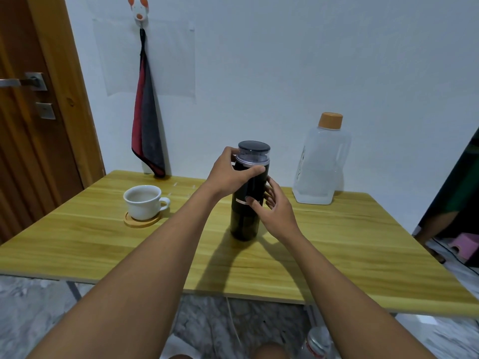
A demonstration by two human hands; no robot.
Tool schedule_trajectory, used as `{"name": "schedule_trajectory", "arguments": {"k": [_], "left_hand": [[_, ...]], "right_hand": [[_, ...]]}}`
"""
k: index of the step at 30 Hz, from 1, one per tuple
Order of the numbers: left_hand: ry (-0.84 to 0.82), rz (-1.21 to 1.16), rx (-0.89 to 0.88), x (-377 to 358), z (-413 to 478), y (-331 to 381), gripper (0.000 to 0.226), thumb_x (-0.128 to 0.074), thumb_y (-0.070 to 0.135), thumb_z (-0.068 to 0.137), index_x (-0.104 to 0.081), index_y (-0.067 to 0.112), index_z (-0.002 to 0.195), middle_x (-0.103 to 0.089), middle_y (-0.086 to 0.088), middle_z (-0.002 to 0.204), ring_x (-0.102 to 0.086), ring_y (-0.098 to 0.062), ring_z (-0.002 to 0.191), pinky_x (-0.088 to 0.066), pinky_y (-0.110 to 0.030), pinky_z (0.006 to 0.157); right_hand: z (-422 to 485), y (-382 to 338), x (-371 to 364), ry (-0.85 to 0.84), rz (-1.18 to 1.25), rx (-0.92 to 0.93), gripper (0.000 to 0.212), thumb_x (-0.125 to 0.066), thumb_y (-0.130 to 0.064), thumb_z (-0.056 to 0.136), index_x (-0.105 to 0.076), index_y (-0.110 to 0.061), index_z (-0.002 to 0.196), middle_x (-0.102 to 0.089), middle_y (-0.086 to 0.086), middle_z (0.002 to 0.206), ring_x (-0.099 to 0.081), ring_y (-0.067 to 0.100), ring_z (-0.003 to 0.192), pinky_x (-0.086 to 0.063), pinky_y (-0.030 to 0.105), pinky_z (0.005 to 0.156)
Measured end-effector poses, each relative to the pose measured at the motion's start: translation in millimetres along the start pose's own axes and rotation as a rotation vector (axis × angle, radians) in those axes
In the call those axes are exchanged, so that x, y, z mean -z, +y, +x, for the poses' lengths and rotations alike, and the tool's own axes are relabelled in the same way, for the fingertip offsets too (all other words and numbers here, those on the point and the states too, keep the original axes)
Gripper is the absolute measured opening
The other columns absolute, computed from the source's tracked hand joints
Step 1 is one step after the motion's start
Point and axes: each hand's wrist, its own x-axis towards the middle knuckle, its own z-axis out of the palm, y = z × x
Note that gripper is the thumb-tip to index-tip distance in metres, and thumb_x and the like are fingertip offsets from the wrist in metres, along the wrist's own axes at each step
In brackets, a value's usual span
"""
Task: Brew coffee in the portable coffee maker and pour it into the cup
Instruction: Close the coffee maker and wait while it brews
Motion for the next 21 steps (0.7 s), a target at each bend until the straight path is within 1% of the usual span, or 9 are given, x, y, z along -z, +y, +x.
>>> {"name": "schedule_trajectory", "arguments": {"k": [2,5,8,9,11,14,17,19,21], "left_hand": [[0.007,0.003,0.002,-1.2,0.5,-0.7,0.061,-0.085,0.039,0.079,-0.05,0.022,0.126,-0.059,0.007,0.12,-0.061,-0.011,0.108,-0.05,-0.023,0.083],[0.015,0.016,-0.019,-5.2,-0.8,-3.5,0.065,-0.081,0.042,0.083,-0.048,0.021,0.135,-0.058,0.008,0.124,-0.059,-0.013,0.115,-0.049,-0.025,0.092],[0.022,-0.028,-0.023,-9.2,-10.3,-14.9,0.073,-0.071,0.051,0.089,-0.038,0.024,0.148,-0.053,0.01,0.133,-0.055,-0.01,0.122,-0.045,-0.022,0.091],[0.028,-0.045,-0.011,-8.7,-15.1,-22.2,0.077,-0.067,0.056,0.09,-0.033,0.025,0.152,-0.05,0.009,0.139,-0.053,-0.011,0.125,-0.045,-0.024,0.094],[0.051,-0.017,0.024,-5.4,-26.2,-41.9,0.079,-0.058,0.061,0.093,-0.027,0.026,0.157,-0.045,0.004,0.149,-0.049,-0.013,0.131,-0.045,-0.034,0.103],[0.092,0.142,0.074,1.2,-44.6,-77.1,0.068,-0.05,0.058,0.098,-0.033,0.023,0.155,-0.045,-0.002,0.152,-0.048,-0.018,0.135,-0.044,-0.044,0.109],[0.054,0.377,0.127,6.5,-60.0,-108.4,0.06,-0.049,0.052,0.101,-0.04,0.02,0.151,-0.046,-0.005,0.153,-0.046,-0.023,0.137,-0.044,-0.047,0.108],[0.0,0.514,0.158,11.1,-67.4,-124.3,0.057,-0.049,0.05,0.101,-0.045,0.019,0.148,-0.047,-0.005,0.152,-0.047,-0.025,0.136,-0.042,-0.046,0.107],[-0.031,0.635,0.184,15.5,-73.3,-135.6,0.054,-0.049,0.049,0.101,-0.049,0.017,0.145,-0.05,-0.006,0.15,-0.048,-0.026,0.134,-0.038,-0.05,0.112]], "right_hand": [[0.9,-0.1,2.0,-0.025,-0.011,-0.014,0.077,-0.076,-0.036,0.088,-0.035,-0.029,0.153,-0.052,-0.007,0.146,-0.047,0.007,0.135,-0.04,0.033,0.113],[-0.5,2.8,4.2,-0.03,-0.033,-0.046,0.08,-0.071,-0.047,0.088,-0.03,-0.032,0.155,-0.045,-0.009,0.153,-0.043,0.007,0.138,-0.04,0.035,0.112],[-13.0,14.8,3.4,0.017,-0.015,-0.103,0.068,-0.058,-0.052,0.095,-0.031,-0.034,0.155,-0.04,-0.011,0.156,-0.042,0.008,0.139,-0.039,0.038,0.113],[-18.4,20.4,3.5,0.033,-0.044,-0.123,0.064,-0.053,-0.057,0.096,-0.033,-0.036,0.153,-0.041,-0.011,0.156,-0.042,0.009,0.139,-0.039,0.038,0.112],[-27.3,32.8,5.8,0.038,-0.187,-0.16,0.06,-0.042,-0.064,0.097,-0.037,-0.038,0.151,-0.042,-0.009,0.155,-0.041,0.012,0.14,-0.039,0.04,0.111],[-32.9,51.3,11.9,-0.03,-0.441,-0.199,0.055,-0.036,-0.057,0.102,-0.04,-0.031,0.15,-0.04,-0.003,0.158,-0.036,0.017,0.144,-0.034,0.044,0.115],[-40.0,68.3,15.2,-0.13,-0.664,-0.236,0.056,-0.034,-0.054,0.103,-0.04,-0.026,0.151,-0.032,0.004,0.162,-0.021,0.022,0.151,-0.015,0.049,0.123],[-43.0,75.5,16.3,-0.159,-0.749,-0.242,0.057,-0.032,-0.055,0.103,-0.04,-0.026,0.152,-0.031,0.006,0.162,-0.018,0.023,0.152,-0.008,0.047,0.123],[-42.5,78.4,16.4,-0.167,-0.781,-0.239,0.058,-0.032,-0.056,0.102,-0.04,-0.026,0.151,-0.032,0.006,0.162,-0.018,0.023,0.152,-0.007,0.046,0.122]]}}
